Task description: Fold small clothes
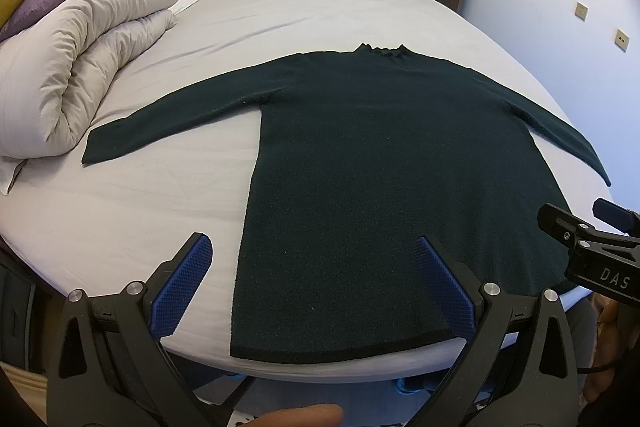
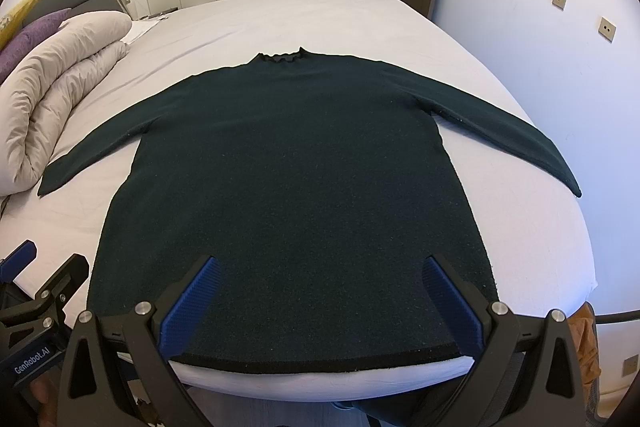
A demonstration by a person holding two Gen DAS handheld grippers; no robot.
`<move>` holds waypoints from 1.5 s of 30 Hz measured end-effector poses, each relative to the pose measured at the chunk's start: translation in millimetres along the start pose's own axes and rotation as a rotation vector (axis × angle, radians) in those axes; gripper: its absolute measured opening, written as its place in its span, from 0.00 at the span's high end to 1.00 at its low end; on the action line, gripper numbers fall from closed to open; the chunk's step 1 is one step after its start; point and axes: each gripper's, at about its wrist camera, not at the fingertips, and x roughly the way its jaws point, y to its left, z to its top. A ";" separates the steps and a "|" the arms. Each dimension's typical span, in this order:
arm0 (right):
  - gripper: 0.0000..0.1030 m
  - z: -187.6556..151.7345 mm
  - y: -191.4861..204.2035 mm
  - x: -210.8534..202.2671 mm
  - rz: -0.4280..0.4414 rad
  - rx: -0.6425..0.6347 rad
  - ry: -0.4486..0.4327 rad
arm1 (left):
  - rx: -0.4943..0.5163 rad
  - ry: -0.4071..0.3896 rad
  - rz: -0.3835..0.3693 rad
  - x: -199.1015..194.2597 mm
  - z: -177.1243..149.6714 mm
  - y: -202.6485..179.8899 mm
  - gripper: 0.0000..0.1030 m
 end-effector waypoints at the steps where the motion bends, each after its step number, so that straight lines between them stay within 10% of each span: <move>1: 0.00 0.2 0.1 0.0 0.000 0.000 0.000 | -0.001 0.001 0.000 0.2 -0.2 -0.4 0.00; 17: 0.00 -2.8 -0.2 1.7 0.001 0.007 0.005 | -0.084 -0.046 -0.058 5.5 -3.4 27.7 0.00; 24: 0.00 1.9 -2.4 -6.7 0.119 0.079 -0.048 | -0.416 -0.014 -0.255 44.5 0.0 124.4 0.00; 31: 0.00 12.2 12.7 -18.7 0.267 0.126 -0.148 | -0.708 -0.087 -0.292 72.8 10.2 233.3 0.00; 36: 0.00 22.7 28.5 -12.0 0.353 0.134 -0.160 | -1.088 -0.065 -0.424 114.8 -0.3 323.8 0.00; 45: 0.00 32.4 52.0 16.7 0.335 0.052 -0.102 | -1.407 -0.158 -0.423 177.9 6.2 391.7 0.01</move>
